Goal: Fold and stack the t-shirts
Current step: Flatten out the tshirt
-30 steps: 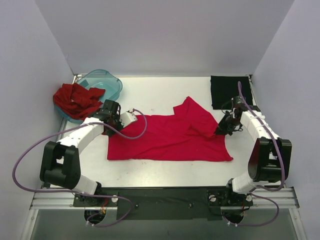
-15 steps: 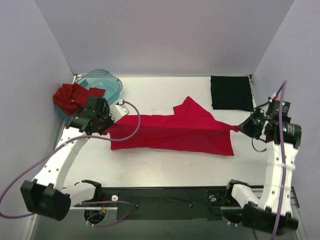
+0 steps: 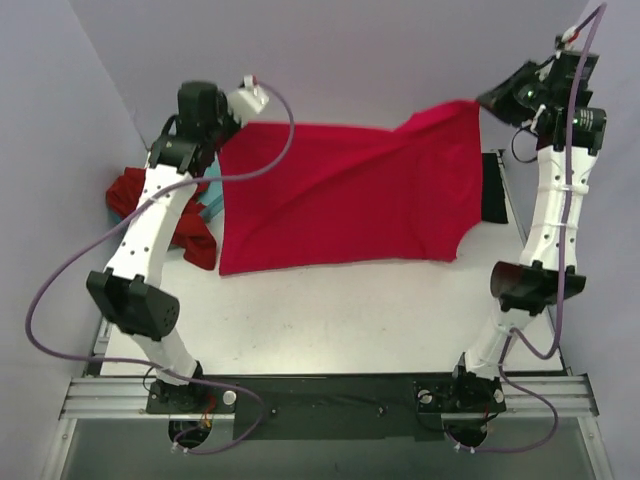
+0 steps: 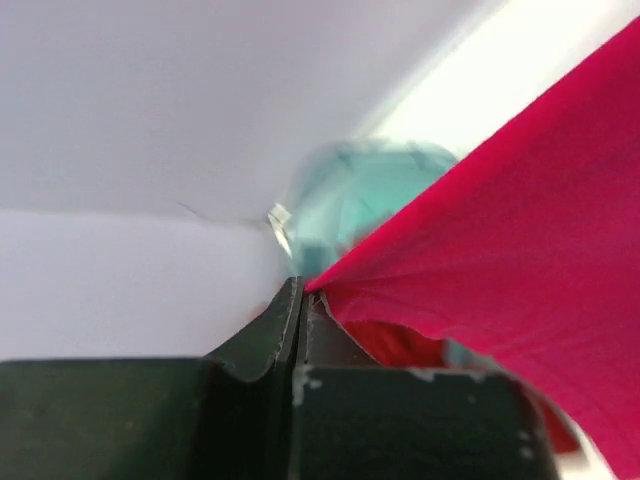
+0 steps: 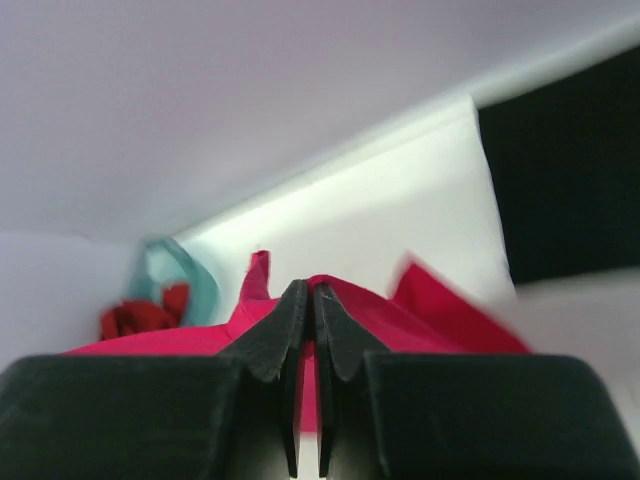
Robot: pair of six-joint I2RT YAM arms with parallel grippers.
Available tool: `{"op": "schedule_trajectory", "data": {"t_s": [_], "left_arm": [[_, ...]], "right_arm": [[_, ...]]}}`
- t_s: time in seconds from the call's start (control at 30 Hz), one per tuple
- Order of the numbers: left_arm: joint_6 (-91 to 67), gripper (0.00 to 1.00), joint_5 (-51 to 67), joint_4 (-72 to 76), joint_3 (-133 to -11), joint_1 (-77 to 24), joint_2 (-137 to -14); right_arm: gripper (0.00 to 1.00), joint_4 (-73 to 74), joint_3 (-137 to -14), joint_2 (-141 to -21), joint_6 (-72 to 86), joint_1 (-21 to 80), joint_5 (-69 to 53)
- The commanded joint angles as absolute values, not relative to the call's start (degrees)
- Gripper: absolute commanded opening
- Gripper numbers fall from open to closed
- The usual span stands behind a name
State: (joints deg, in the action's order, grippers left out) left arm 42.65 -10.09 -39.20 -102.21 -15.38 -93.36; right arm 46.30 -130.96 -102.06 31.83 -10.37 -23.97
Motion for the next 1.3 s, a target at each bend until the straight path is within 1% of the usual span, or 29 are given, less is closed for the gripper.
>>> {"op": "schedule_trajectory", "data": {"t_s": [0.0, 0.03, 0.07, 0.1, 0.17, 0.2, 0.27, 0.33, 0.37, 0.4, 0.43, 0.47, 0.5, 0.53, 0.57, 0.6, 0.63, 0.67, 0.7, 0.73, 0.83, 0.87, 0.93, 1.03, 1.1, 1.17, 1.27], "left_arm": [[42.01, 0.00, -15.29, -28.39, -126.88, -13.81, -100.54], [41.66, 0.00, -14.86, -28.65, -132.57, -13.28, -102.81], [41.57, 0.00, -14.24, -29.44, -134.89, -12.40, -103.79], [42.44, 0.00, -14.24, -30.05, -139.09, -12.22, -105.71], [44.28, 0.00, -14.06, -31.20, -142.71, -11.69, -107.31], [44.64, 0.00, -13.71, -31.72, -143.26, -11.34, -107.31], [45.70, 0.00, -12.49, -33.39, -142.56, -11.16, -106.62], [45.79, 0.00, -10.82, -34.71, -137.06, -10.90, -104.16], [45.88, 0.00, -10.46, -34.89, -134.32, -10.81, -101.71], [46.40, 0.00, -9.24, -35.15, -128.38, -10.72, -100.30], [46.93, 0.00, -8.45, -35.24, -125.28, -10.81, -96.80], [48.24, 0.00, -7.22, -35.33, -118.11, -10.81, -94.68], [48.69, 0.00, -6.77, -35.51, -114.91, -10.81, -91.26], [49.65, 0.00, -5.81, -36.55, -108.35, -10.98, -89.14], [50.35, 0.00, -5.28, -37.52, -105.50, -10.99, -85.64], [51.14, 0.00, -5.10, -39.44, -99.47, -10.90, -83.95], [51.24, 0.00, -4.84, -40.42, -96.27, -10.99, -80.37], [51.94, 0.00, -3.88, -43.65, -91.45, -10.90, -78.59], [52.12, 0.00, -3.69, -45.60, -88.45, -10.90, -75.09], [52.21, 0.00, -2.39, -49.10, -83.81, -10.99, -71.84], [50.63, 0.00, -0.19, -58.50, -73.94, -11.69, -66.89], [49.49, 0.00, 0.00, -60.45, -69.13, -11.95, -64.80], [48.26, 0.00, 2.46, -65.20, -62.53, -12.83, -61.89], [47.02, 0.00, 3.34, -69.60, -53.04, -15.72, -58.45], [46.93, 0.00, 2.56, -70.92, -48.89, -17.22, -56.61], [46.93, 0.00, 1.76, -72.41, -46.51, -17.93, -55.37], [46.76, 0.00, 2.37, -74.35, -46.67, -17.93, -54.23]], "right_arm": [[0.00, 33.70, -154.07, -108.54, 44.16, -13.78, -28.38], [0.00, 25.66, -151.20, -105.85, 47.08, -14.76, -29.00], [0.00, 19.75, -142.04, -103.30, 51.11, -16.59, -29.53], [0.00, 12.21, -138.20, -100.14, 51.94, -17.31, -29.53], [0.00, 14.05, -139.03, -99.66, 50.46, -18.89, -29.00], [0.00, 16.32, -142.18, -100.71, 49.93, -20.20, -30.83], [0.00, 17.74, -143.18, -100.55, 50.10, -21.87, -34.87], [0.00, 20.55, -138.71, -97.32, 47.13, -22.58, -36.82], [0.00, 21.52, -132.77, -95.64, 45.20, -22.59, -37.17], [0.00, 23.88, -129.76, -91.45, 41.70, -22.50, -37.61], [0.00, 25.56, -123.29, -89.58, 40.27, -22.50, -37.79], [0.00, 28.88, -120.44, -85.21, 36.77, -22.50, -37.44], [0.00, 30.74, -113.71, -82.56, 35.35, -22.50, -37.09], [0.00, 33.46, -109.73, -78.00, 32.29, -22.50, -36.22], [0.00, 34.88, -103.77, -74.91, 29.56, -22.33, -35.60], [0.00, 38.37, -100.14, -69.49, 28.31, -22.24, -33.77], [0.00, 40.15, -94.10, -67.08, 25.60, -21.19, -31.23], [0.00, 45.21, -91.61, -62.28, 24.53, -20.22, -29.55], [0.00, 47.79, -86.62, -60.23, 22.43, -18.30, -27.10], [0.00, 54.08, -84.31, -56.55, 21.54, -17.06, -26.11], [0.00, 69.20, -71.51, -50.38, 20.65, -11.10, -20.67], [0.00, 72.13, -69.11, -47.14, 20.92, -10.55, -20.13], [0.00, 77.94, -59.63, -42.47, 21.97, -9.93, -19.25], [0.00, 82.78, -53.19, -36.93, 24.51, -9.23, -19.77], [0.00, 83.93, -50.37, -35.95, 25.75, -8.35, -21.00], [0.00, 84.90, -48.17, -36.12, 25.05, -8.17, -21.36], [0.00, 84.47, -48.95, -36.65, 25.40, -6.77, -19.44]]}}
